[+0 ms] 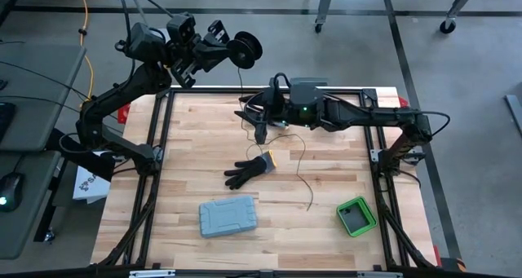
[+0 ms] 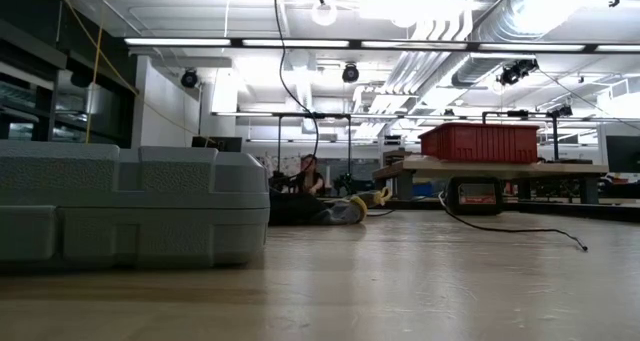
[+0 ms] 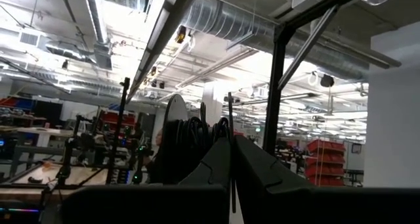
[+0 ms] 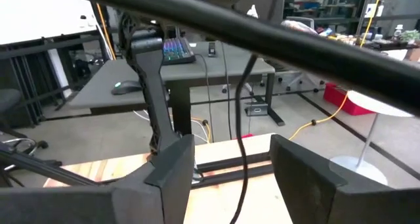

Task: Coil cords
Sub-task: Coil the black wire cable onto the black spool

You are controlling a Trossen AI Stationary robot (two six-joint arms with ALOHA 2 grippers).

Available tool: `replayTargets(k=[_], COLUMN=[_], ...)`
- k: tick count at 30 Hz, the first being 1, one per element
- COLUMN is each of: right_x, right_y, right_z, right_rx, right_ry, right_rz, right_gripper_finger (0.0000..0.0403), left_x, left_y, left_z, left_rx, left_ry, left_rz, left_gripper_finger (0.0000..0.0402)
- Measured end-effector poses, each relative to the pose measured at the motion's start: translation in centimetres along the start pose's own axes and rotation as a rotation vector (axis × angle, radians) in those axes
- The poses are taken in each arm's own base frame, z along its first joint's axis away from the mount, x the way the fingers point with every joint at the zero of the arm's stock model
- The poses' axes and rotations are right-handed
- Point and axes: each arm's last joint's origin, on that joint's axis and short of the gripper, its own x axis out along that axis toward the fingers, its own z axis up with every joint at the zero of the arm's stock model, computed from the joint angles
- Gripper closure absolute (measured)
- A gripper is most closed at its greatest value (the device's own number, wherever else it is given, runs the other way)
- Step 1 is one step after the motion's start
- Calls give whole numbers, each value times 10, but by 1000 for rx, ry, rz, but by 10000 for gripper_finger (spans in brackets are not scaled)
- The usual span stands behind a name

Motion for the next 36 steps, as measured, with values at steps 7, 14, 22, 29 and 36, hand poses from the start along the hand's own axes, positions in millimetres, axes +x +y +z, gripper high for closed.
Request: replayTargets(k=[7, 14, 22, 29, 36], right_x=[-2, -5, -37, -72, -79], right_y=[-1, 5, 18, 20, 8], right_z=[1, 4, 18, 37, 48], right_rx=[-8, -49, -45, -50, -76], right_ry=[-2, -10, 30, 15, -44], right_rz=[-19, -31, 18, 47, 18], right_gripper_finger=[302, 395, 402, 402, 402], left_x=[0, -4, -37, -59, -65], left_y=[0, 3, 9, 9, 11], left_z=[0, 3, 17, 10, -9], left_rx=[2, 26, 7, -208, -395], left_ry=[-1, 2, 127, 275, 408], left_rz=[2, 16, 215, 345, 393], left_gripper_finger=[401, 401, 401, 401, 401])
